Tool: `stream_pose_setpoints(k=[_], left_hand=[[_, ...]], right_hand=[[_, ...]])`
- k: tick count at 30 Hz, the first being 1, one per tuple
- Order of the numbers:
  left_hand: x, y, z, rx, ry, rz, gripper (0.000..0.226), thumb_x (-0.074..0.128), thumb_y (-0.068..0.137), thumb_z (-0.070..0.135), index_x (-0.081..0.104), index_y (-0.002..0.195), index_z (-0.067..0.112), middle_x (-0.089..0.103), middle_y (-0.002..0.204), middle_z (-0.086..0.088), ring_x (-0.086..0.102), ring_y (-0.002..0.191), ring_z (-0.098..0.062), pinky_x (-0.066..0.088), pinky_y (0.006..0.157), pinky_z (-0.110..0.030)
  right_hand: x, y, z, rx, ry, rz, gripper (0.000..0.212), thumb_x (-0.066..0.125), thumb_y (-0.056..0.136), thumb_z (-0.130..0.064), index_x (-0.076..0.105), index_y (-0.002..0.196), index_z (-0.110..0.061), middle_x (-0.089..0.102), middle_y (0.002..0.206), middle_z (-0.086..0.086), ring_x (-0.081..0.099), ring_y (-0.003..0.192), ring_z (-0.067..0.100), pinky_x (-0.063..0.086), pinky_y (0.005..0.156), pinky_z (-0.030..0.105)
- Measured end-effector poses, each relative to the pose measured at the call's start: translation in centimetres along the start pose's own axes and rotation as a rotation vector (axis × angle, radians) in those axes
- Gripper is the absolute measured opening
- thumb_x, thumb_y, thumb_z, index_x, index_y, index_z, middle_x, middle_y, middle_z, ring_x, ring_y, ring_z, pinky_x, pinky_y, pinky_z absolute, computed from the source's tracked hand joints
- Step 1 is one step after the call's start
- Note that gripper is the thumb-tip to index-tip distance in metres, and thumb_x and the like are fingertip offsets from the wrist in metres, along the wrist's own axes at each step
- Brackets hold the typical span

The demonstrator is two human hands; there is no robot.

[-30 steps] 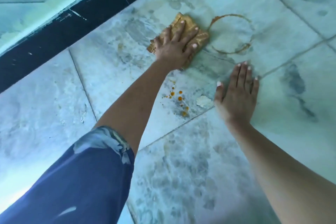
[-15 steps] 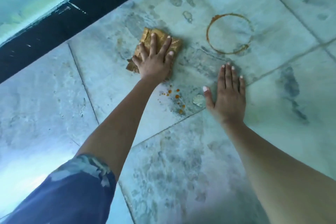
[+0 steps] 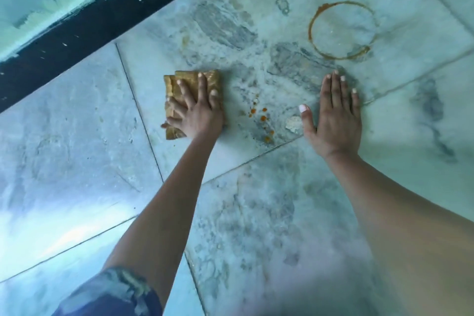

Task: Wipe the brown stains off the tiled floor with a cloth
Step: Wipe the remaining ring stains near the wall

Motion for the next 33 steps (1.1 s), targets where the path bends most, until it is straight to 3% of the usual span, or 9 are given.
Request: stream_pose_setpoints(k=[5,9,11,14,19,23,27,31,33], left_hand=[[-2.5,4.1,0.7,0.316,0.103,-0.076,0.048,0.017,0.096,0.058,0.008,0.143,0.054,-0.007,0.159,0.01,-0.004,0.145,-0.032,0.004,0.11,-0.063],[-4.6,5.3,-6.0,0.073,0.032,-0.04,0.048,0.016,0.098,0.054,0.007,0.145,0.051,-0.006,0.159,0.009,-0.002,0.146,-0.03,0.006,0.11,-0.065],[-3.8,2.7,-8.3,-0.029,-0.003,-0.01,0.048,0.015,0.098,0.053,0.006,0.146,0.05,-0.008,0.159,0.008,-0.004,0.146,-0.032,0.005,0.11,-0.064],[-1.1,-3.2,-7.3,-0.017,-0.033,0.0,0.048,0.015,0.098,0.053,0.005,0.145,0.051,-0.01,0.159,0.009,-0.008,0.145,-0.032,0.001,0.111,-0.061],[1.0,-10.2,-9.2,0.274,0.133,-0.011,0.049,0.014,0.096,0.058,0.004,0.143,0.053,-0.008,0.159,0.011,-0.006,0.146,-0.028,0.0,0.112,-0.056],[-1.0,-6.3,-12.8,0.071,0.086,0.034,0.05,0.017,0.096,0.057,0.012,0.145,0.05,-0.003,0.16,0.009,0.0,0.145,-0.031,0.006,0.112,-0.058],[-1.2,-1.9,-8.4,-0.07,-0.013,0.041,0.05,0.017,0.097,0.054,0.008,0.146,0.048,-0.008,0.159,0.007,-0.006,0.145,-0.035,0.003,0.11,-0.064],[0.8,-6.3,-7.3,0.24,0.125,0.001,0.058,0.018,0.09,0.064,0.0,0.144,0.052,-0.01,0.159,0.009,-0.008,0.145,-0.033,0.0,0.112,-0.06],[1.4,-10.4,-10.0,0.396,0.217,-0.01,0.062,0.018,0.084,0.067,-0.004,0.142,0.055,-0.007,0.159,0.008,-0.002,0.144,-0.035,0.007,0.11,-0.059]], right_hand=[[-0.1,-0.2,0.0,-0.055,0.054,0.035,0.079,0.012,0.089,-0.055,0.014,0.148,-0.003,0.014,0.157,0.015,0.01,0.145,0.026,0.005,0.118,0.04],[0.0,-0.4,0.0,-0.197,0.054,0.011,0.077,0.009,0.09,-0.052,0.015,0.148,-0.003,0.014,0.157,0.014,0.013,0.145,0.024,0.006,0.118,0.038],[0.2,-0.5,0.0,-0.172,0.023,0.008,0.078,0.004,0.088,-0.051,0.016,0.148,-0.003,0.014,0.157,0.013,0.013,0.145,0.023,0.004,0.117,0.036],[0.4,-1.4,-0.3,-0.088,-0.01,0.021,0.078,0.002,0.087,-0.049,0.018,0.148,-0.003,0.016,0.156,0.014,0.015,0.144,0.024,0.004,0.116,0.037],[0.3,-2.2,-0.1,-0.07,-0.019,-0.008,0.077,0.004,0.087,-0.048,0.019,0.147,-0.003,0.015,0.156,0.013,0.017,0.144,0.025,0.005,0.116,0.038],[0.5,-2.1,-0.1,-0.056,-0.022,0.004,0.075,0.01,0.087,-0.047,0.02,0.147,-0.003,0.017,0.156,0.013,0.018,0.144,0.025,0.007,0.116,0.04],[0.7,-2.0,-0.2,-0.052,-0.009,0.012,0.075,0.012,0.087,-0.046,0.02,0.148,-0.004,0.016,0.157,0.012,0.016,0.144,0.025,0.005,0.116,0.039],[0.6,-2.2,-0.2,-0.045,-0.006,0.008,0.074,0.012,0.086,-0.046,0.018,0.148,-0.005,0.015,0.157,0.011,0.015,0.145,0.023,0.005,0.117,0.039],[0.4,-2.1,-0.3,-0.052,0.004,0.017,0.074,0.013,0.087,-0.046,0.019,0.148,-0.004,0.017,0.157,0.012,0.016,0.144,0.024,0.005,0.116,0.039]])
Point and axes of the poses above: each hand's wrist, its own y-axis towards the middle knuckle, its own x-axis out of the palm, z = x × y, the point moved 1 cm from there along y, towards the middle knuckle
